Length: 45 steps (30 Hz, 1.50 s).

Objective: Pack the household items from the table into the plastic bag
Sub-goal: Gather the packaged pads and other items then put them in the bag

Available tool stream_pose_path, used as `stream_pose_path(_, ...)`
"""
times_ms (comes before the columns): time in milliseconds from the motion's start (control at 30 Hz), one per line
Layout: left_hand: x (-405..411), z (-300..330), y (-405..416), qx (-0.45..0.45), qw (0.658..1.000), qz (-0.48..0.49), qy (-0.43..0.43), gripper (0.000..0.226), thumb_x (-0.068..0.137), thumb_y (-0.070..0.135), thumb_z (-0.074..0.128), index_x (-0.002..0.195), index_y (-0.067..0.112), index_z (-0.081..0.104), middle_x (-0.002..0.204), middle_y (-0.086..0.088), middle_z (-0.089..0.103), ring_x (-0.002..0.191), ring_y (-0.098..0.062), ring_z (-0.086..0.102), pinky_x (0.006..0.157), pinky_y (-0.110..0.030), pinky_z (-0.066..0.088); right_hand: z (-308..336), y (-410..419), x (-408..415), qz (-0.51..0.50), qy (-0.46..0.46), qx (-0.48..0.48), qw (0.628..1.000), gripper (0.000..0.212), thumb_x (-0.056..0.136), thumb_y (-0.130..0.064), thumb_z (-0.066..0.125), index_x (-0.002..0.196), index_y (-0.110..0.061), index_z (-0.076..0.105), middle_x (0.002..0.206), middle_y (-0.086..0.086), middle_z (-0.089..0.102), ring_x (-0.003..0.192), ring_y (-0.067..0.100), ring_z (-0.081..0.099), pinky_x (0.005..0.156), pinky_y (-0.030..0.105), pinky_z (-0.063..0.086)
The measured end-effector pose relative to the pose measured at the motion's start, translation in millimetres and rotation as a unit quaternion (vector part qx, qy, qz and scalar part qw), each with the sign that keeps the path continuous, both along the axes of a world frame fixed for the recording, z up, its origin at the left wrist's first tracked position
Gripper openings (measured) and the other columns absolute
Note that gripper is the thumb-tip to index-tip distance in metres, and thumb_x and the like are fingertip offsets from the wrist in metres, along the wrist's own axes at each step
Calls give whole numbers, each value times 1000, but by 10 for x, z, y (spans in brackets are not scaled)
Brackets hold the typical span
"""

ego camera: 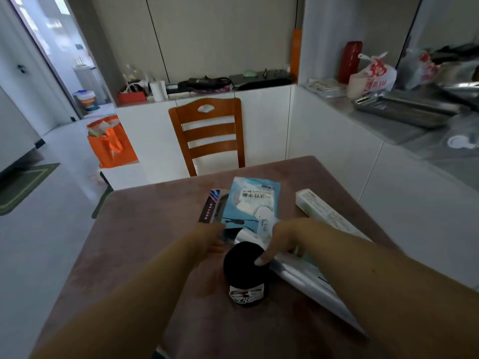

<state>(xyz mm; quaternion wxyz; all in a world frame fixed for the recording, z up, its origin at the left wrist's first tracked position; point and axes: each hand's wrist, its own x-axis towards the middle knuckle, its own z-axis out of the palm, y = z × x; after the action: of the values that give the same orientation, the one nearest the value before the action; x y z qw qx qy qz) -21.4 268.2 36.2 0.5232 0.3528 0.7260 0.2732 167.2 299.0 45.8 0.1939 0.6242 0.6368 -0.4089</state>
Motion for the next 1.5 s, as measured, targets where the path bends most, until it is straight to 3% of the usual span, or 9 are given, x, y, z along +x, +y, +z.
stream_pose_path(133, 61, -150, 96, -35, 996, 30, -82, 31, 97, 26, 50, 88, -3, 58, 82, -21, 65, 69, -29, 64, 47, -33, 54, -59, 172, 147, 11, 3, 66, 998, 27, 78, -21, 73, 97, -2, 69, 94, 9, 74, 89, 25, 72, 67, 30, 60)
stream_pose_path(300, 54, -227, 131, -36, 991, 39, -122, 37, 99, 30, 46, 98, -6, 59, 90, -24, 67, 78, -31, 66, 58, -34, 51, -132, 49, 252, 55, 43, 62, 996, 61, 75, -31, 78, 130, -18, 56, 120, -3, 59, 110, 22, 60, 84, 29, 54)
stream_pose_path(567, 84, -225, 63, -26, 979, 73, -189, 46, 98, 36, 46, 105, -7, 60, 88, -24, 68, 78, -30, 68, 55, -34, 56, 43, 113, 214, -60, 39, 255, 964, 32, 90, -10, 51, 118, 2, 61, 117, 22, 63, 94, 28, 57, 88, 38, 48)
stream_pose_path(833, -449, -233, 59, -44, 837, 106, -536, 99, 82, 78, 29, 132, -5, 43, 132, -37, 52, 110, -53, 60, 81, -59, 57, 653, 23, -324, -14, 291, 279, 915, 27, 92, -6, 49, 111, -1, 68, 92, 11, 65, 69, 8, 50, 61, 3, 39)
stream_pose_path(967, -572, -275, 38, -18, 893, 66, -444, 61, 87, 23, 44, 142, -4, 38, 107, -28, 63, 95, -42, 61, 71, -51, 59, 448, 96, -470, -8, 288, 173, 942, 18, 80, -6, 62, 92, 0, 74, 74, -2, 67, 73, 13, 59, 63, -3, 44)
stream_pose_path(1067, -650, -399, 33, 11, 922, 71, -381, 45, 89, -5, 38, 133, -5, 50, 103, -27, 69, 97, -45, 63, 84, -56, 47, 167, 387, -426, -218, 313, 107, 918, 16, 85, -9, 59, 93, 0, 70, 115, 18, 71, 99, 27, 67, 86, 31, 55)
stream_pose_path(1167, -785, -506, 47, 56, 912, 132, -383, 34, 94, -3, 40, 123, -1, 57, 115, -27, 63, 104, -44, 59, 86, -58, 45, -302, 549, -187, -374, 224, 299, 849, 34, 84, -27, 60, 113, -9, 63, 111, 16, 70, 85, 29, 66, 67, 33, 54)
stream_pose_path(1333, -966, -538, 45, 95, 899, 149, -400, 39, 97, 7, 40, 133, -1, 51, 131, -31, 56, 119, -47, 53, 88, -59, 48, -801, 611, -311, -371, 92, 217, 898, 73, 66, -49, 78, 125, -12, 54, 124, 9, 61, 110, 28, 60, 86, 33, 51)
stream_pose_path(1500, -1016, -574, 30, 95, 894, 180, -400, 44, 98, 25, 42, 134, 2, 51, 123, -27, 61, 110, -43, 57, 81, -55, 47, -930, 842, -449, -460, 163, 190, 852, 34, 85, -16, 66, 117, -4, 63, 119, 15, 66, 105, 31, 63, 86, 36, 54)
